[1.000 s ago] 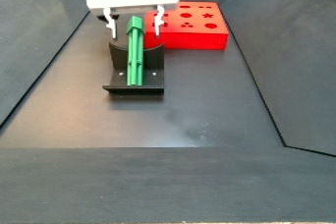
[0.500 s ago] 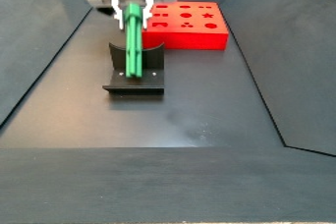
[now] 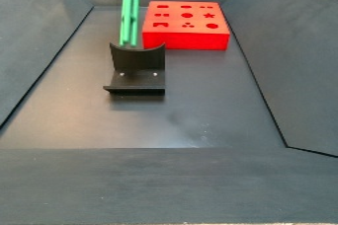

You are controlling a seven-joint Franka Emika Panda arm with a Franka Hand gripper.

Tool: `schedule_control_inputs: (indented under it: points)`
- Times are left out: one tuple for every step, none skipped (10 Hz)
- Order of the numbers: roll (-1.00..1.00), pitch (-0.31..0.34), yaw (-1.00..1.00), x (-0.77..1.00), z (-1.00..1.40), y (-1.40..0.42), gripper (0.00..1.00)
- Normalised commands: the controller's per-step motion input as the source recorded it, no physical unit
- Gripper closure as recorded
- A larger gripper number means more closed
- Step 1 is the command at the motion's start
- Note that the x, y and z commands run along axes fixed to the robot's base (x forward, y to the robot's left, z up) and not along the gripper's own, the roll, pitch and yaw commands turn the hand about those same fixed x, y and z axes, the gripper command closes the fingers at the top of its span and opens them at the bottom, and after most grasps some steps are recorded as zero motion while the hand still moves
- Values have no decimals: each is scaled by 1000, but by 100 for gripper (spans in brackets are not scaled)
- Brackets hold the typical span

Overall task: Pick up the 3 prong object. Move up. Place the 3 prong object on the fixture. Regrasp the 3 prong object. Move to above the board. Insert the 3 prong object.
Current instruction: Move to above the board.

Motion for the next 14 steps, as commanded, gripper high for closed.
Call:
schedule_control_inputs:
  points:
    - [-68,179,-13,-45,1000,-39,100]
    - [-45,178,34,-43,1000,-39,100]
    - [-41,171,54,-42,1000,-39,100]
    - [-37,154,93,-32,1000,-37,100]
    - [-33,148,105,-29,1000,-37,100]
    - [-28,134,117,-18,1000,-39,100]
    - [-25,122,123,-8,1000,-42,100]
    - [-25,107,122,0,1000,-45,100]
    - [-24,96,120,10,1000,-47,100]
    - [-27,88,113,13,887,-41,100]
    - [-31,77,103,19,660,-32,100]
    - [-32,74,96,17,492,-27,100]
    - [-35,74,86,19,324,-25,100]
    - [-1000,24,10,-607,-45,-1000,100]
